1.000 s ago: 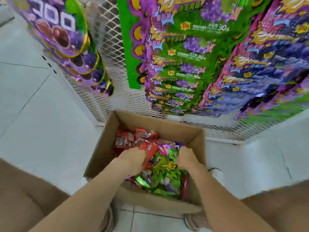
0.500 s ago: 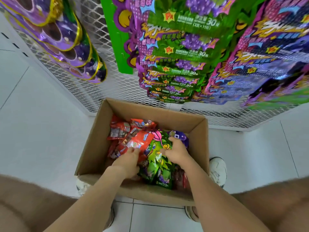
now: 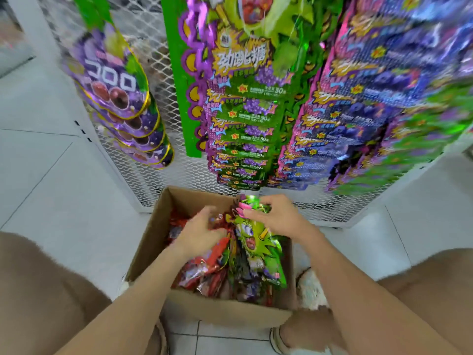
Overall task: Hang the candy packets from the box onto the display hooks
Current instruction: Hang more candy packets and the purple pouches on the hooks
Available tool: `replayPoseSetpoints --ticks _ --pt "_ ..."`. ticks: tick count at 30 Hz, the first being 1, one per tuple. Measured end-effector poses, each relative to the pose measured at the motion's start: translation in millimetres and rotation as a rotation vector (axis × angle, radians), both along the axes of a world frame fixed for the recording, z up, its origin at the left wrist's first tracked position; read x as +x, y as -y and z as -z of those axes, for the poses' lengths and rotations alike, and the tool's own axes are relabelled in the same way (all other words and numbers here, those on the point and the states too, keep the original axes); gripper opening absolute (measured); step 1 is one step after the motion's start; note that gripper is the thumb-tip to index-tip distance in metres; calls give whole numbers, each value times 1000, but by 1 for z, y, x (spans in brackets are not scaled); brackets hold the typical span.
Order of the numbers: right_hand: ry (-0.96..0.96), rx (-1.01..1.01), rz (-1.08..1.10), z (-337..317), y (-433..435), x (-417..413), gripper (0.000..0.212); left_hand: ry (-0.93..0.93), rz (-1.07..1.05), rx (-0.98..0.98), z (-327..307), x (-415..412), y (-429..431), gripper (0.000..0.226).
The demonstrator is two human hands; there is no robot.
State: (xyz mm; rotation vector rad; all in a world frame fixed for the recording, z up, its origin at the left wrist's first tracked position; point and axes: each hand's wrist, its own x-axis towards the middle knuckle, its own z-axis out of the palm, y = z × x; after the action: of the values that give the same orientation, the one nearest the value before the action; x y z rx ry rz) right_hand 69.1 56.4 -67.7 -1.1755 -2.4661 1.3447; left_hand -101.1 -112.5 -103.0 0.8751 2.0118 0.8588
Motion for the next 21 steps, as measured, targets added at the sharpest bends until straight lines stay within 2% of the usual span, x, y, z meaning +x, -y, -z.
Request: replayPoseSetpoints --ticks 2,4,6,9,10,12,14,17,21 --pt "-96 -33 -112 -44 2 2 35 136 -60 153 -37 2 -5 62" --pt "-180 -76 -181 -89 7 6 28 258 -100 266 -74 0 -5 39" --pt "-250 -85 -187 -122 10 13 28 331 -87 373 -111 0 0 18" --pt "-379 -81 -79 -155 16 20 11 347 -43 481 -161 5 8 12" --pt "-402 -65 -41 -163 19 22 2 328 -38 501 -174 7 9 13" --pt "-483 -16 -39 -177 25 22 11 270 -42 529 -200 10 11 15" --pt "-546 39 -42 -194 31 20 3 190 -71 565 -226 12 12 14" --pt "-619 247 26 -224 34 13 26 58 -140 649 -265 8 9 10" --pt "-675 448 83 -283 29 3 36 -307 -199 764 -317 -2 -6 5"
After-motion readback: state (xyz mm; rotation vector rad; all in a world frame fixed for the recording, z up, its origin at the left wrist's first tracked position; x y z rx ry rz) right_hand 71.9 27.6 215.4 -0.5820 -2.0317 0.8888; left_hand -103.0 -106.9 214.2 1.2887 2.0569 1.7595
